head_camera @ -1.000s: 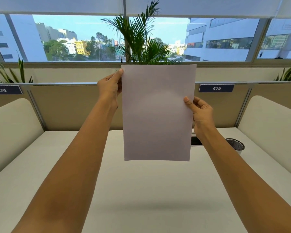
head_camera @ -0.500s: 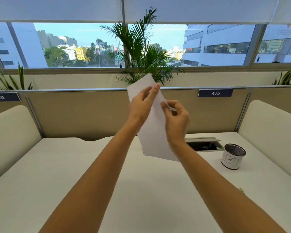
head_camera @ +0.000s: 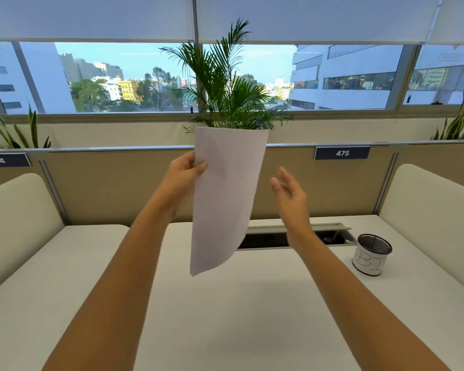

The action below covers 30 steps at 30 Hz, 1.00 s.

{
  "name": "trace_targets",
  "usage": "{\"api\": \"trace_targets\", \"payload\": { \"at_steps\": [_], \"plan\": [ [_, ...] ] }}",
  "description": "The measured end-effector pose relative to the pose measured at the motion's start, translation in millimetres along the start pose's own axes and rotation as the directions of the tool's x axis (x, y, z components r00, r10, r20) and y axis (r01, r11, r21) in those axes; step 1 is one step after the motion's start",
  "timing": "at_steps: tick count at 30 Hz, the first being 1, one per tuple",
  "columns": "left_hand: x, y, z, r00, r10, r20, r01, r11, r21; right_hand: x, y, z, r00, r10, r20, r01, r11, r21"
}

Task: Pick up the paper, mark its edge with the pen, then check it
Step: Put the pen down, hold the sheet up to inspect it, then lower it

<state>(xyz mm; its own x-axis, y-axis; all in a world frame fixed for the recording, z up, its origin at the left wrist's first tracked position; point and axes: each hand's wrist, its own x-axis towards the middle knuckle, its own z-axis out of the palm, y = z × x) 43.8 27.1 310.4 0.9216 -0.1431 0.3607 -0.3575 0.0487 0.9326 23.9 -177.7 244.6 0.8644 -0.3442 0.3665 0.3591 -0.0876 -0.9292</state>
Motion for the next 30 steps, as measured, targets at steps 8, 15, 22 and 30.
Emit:
{"api": "trace_targets", "payload": {
  "at_steps": [8,15,22,30],
  "plan": [
    [5,-11,-21,0.999,-0.032,-0.016,0.03,0.992,-0.12,21,5,-26,0.991,0.08,0.106,-0.09,0.991,0.099],
    [11,-27,-16,0.988,0.011,-0.156,-0.016,0.999,-0.034,21,2,-19,0.997,0.004,-0.073,0.008,0.987,0.162],
    [7,-46,-21,0.995,-0.074,-0.065,0.07,0.995,-0.071,28,-5,-22,0.991,0.073,-0.109,-0.036,0.951,0.307],
    [7,-51,-17,0.982,-0.108,-0.156,0.078,0.979,-0.188,31,-7,-24,1.0,0.002,0.014,-0.005,0.965,0.261]
  ]
}}
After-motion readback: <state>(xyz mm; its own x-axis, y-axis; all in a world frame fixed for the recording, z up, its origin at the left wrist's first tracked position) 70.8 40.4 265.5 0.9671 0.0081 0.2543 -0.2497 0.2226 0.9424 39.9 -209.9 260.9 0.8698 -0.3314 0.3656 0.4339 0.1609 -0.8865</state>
